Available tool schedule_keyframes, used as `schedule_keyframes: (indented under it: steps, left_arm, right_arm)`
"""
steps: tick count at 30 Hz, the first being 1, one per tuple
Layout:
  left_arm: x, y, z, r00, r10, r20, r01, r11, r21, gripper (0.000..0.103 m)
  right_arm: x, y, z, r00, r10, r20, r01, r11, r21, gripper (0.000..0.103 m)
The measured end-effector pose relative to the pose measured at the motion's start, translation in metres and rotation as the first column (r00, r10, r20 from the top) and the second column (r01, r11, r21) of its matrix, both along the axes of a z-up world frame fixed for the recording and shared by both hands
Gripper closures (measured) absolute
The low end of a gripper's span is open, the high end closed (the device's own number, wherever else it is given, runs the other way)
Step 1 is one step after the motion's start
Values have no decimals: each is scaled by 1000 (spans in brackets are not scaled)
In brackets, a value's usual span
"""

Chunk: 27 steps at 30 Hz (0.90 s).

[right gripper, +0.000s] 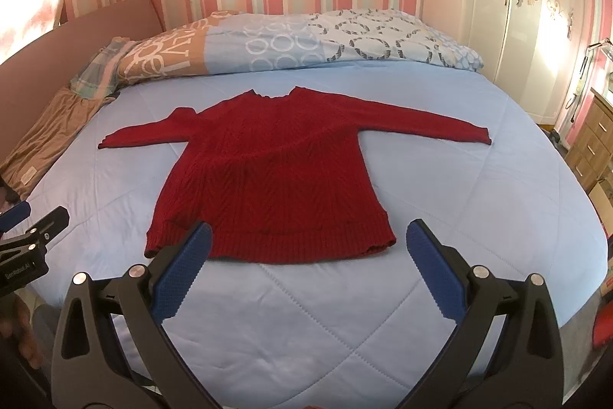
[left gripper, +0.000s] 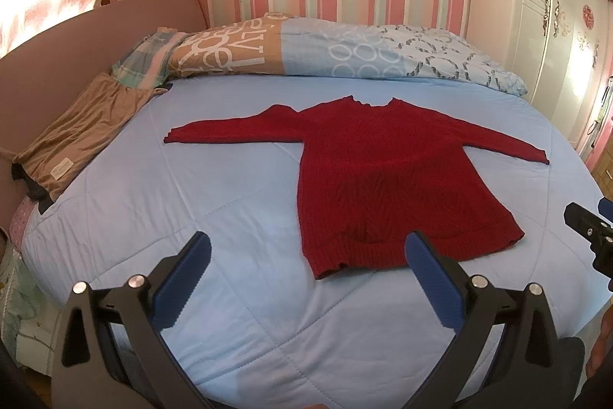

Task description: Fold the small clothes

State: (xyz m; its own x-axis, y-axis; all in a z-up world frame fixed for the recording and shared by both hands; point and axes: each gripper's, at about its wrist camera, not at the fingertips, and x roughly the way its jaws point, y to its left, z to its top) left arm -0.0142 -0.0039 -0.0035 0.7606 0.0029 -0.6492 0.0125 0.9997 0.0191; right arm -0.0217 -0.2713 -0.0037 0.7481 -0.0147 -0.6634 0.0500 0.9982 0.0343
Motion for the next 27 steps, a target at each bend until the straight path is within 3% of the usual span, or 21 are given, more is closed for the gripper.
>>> schedule_keyframes:
  steps: [27]
  left_arm:
    - [3,0,-5,1000,9,-6,-9,1000,-4,2]
  right_arm:
    - [6,-9,-4,1000,-5,-7,5,1000,-14,3]
